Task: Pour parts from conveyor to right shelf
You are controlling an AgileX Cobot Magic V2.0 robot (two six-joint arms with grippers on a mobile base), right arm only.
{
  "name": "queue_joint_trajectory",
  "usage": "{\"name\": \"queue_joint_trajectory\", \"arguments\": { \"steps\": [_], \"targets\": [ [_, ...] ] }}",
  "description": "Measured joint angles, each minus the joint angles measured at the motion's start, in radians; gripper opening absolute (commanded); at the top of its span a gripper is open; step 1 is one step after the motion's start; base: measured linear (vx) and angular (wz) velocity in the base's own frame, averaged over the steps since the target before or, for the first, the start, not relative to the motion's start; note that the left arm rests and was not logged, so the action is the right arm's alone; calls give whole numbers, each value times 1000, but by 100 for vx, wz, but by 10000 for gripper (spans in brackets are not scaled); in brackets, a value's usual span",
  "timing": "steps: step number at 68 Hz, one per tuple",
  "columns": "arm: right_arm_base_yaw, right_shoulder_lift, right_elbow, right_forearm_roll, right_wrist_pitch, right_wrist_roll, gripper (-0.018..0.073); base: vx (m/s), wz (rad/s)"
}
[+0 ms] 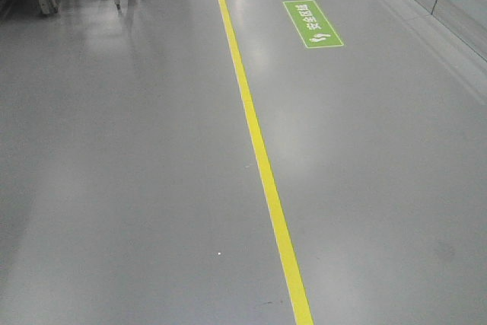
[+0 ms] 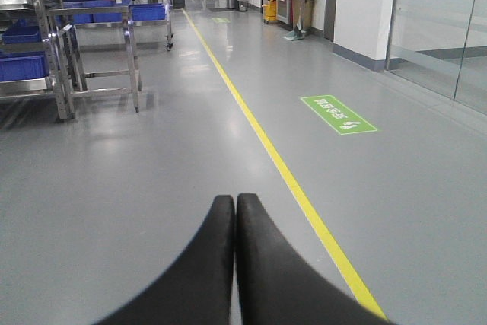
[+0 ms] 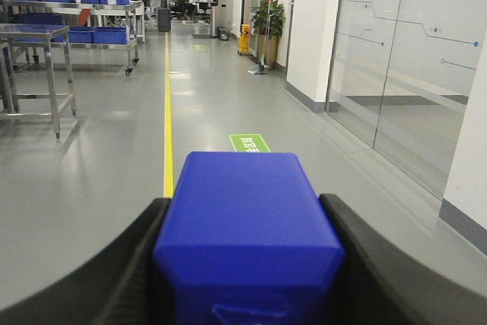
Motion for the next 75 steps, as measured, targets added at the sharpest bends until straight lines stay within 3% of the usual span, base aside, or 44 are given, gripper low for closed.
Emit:
{"name": "queue_joint_trajectory", "arguments": {
  "steps": [33,75],
  "targets": [
    [0,0,0,0,0,0,-6,18,-9],
    [0,0,0,0,0,0,-6,36,10]
  ]
}}
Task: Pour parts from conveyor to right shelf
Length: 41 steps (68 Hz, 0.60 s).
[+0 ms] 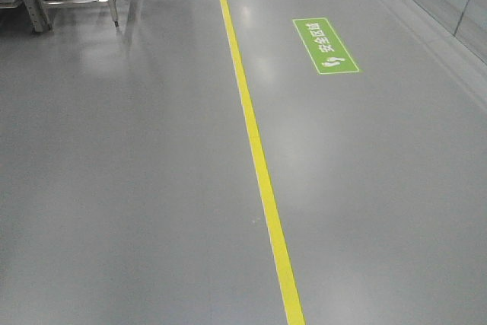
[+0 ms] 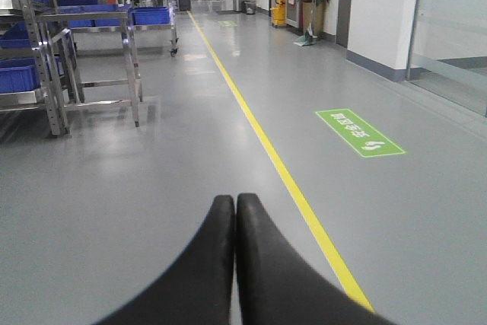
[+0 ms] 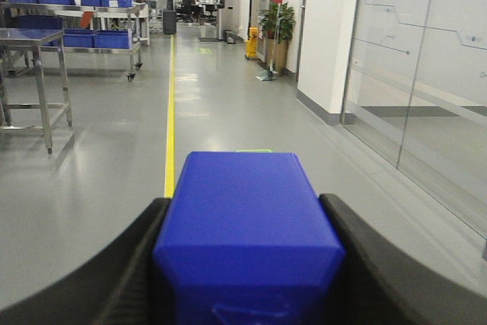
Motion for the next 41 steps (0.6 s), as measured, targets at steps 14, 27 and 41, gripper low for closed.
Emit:
{"name": "queue_joint_trajectory", "arguments": {
  "steps": [14,27,41],
  "targets": [
    [0,0,0,0,0,0,-6,45,8],
    [0,0,0,0,0,0,-6,49,-1],
    [0,0,0,0,0,0,-6,53,-8]
  ]
}}
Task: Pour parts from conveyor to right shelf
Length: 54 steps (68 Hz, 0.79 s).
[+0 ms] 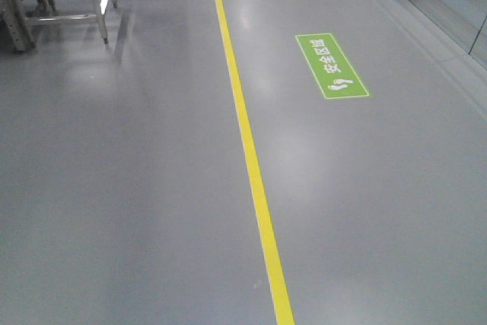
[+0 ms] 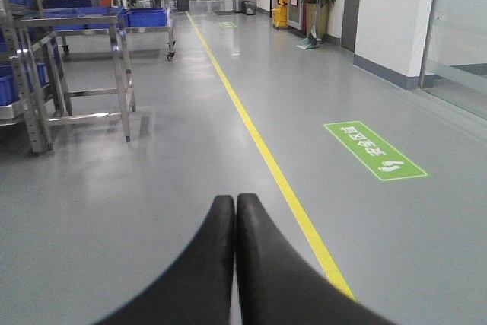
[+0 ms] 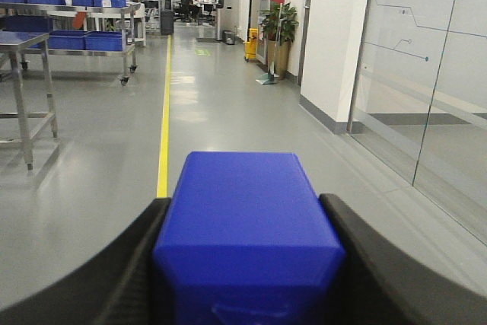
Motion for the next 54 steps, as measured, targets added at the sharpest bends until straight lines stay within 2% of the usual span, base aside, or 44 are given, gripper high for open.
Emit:
{"name": "queue_joint_trajectory", "arguments": {
  "steps": [27,54],
  "targets": [
    [0,0,0,0,0,0,-6,57,-6],
    [0,0,0,0,1,0,-6,62,14]
  ]
}}
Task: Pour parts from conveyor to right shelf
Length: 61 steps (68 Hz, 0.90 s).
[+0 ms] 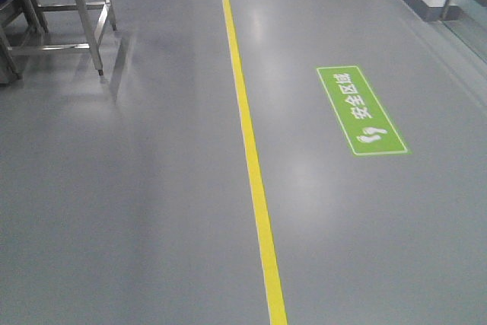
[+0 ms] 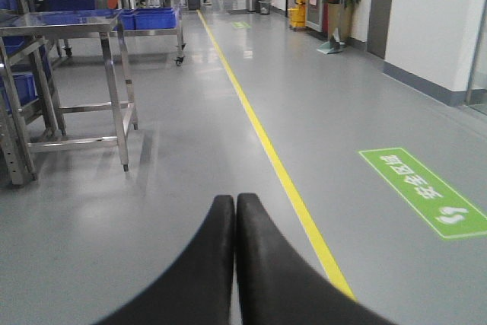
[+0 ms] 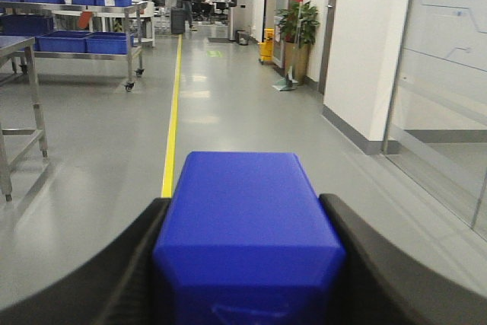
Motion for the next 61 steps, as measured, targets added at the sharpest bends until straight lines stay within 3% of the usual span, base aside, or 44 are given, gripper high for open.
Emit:
{"name": "queue_joint_trajectory", "arguments": {
  "steps": [61],
  "targets": [
    [0,0,0,0,0,0,-6,66,4]
  ]
}}
